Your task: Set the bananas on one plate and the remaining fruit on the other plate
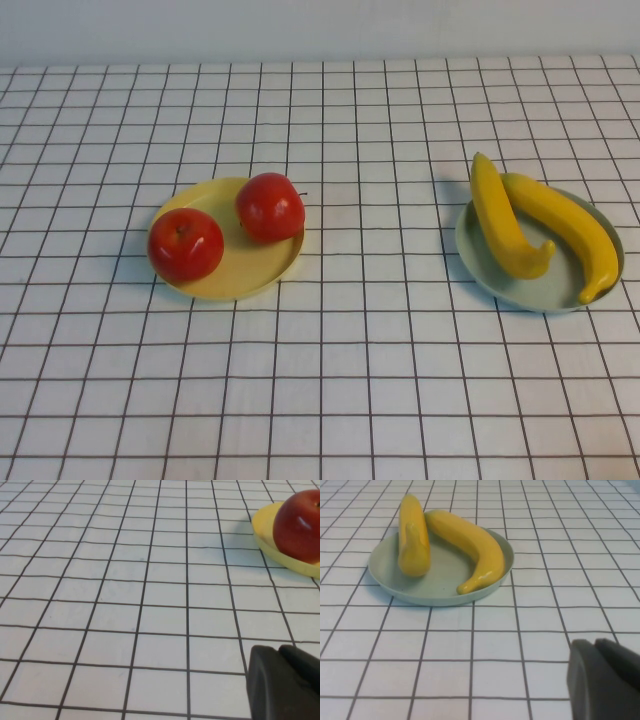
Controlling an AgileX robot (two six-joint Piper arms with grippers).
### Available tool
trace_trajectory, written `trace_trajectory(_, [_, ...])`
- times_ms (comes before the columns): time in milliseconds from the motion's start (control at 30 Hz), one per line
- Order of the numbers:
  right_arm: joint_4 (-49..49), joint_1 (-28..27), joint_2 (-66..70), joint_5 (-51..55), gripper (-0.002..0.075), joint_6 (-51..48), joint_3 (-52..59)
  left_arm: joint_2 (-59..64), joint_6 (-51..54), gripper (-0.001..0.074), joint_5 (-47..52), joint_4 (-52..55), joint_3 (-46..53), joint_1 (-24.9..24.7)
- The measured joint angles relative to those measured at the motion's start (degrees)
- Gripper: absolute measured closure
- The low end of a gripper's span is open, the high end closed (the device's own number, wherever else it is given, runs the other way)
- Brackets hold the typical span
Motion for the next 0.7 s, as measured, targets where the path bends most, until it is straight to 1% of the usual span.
trace_trajectory(200, [-0.6,0.0,0.0,2.5,0.0741,0.7,0.0,0.0,0.0,0.0738,0.0,0.0,0.0,0.0])
trace_trajectory(700, [-0.7,0.0,0.0,2.6,0.0741,0.7,0.0,0.0,0.0,0.0738,0.0,0.0,0.0,0.0])
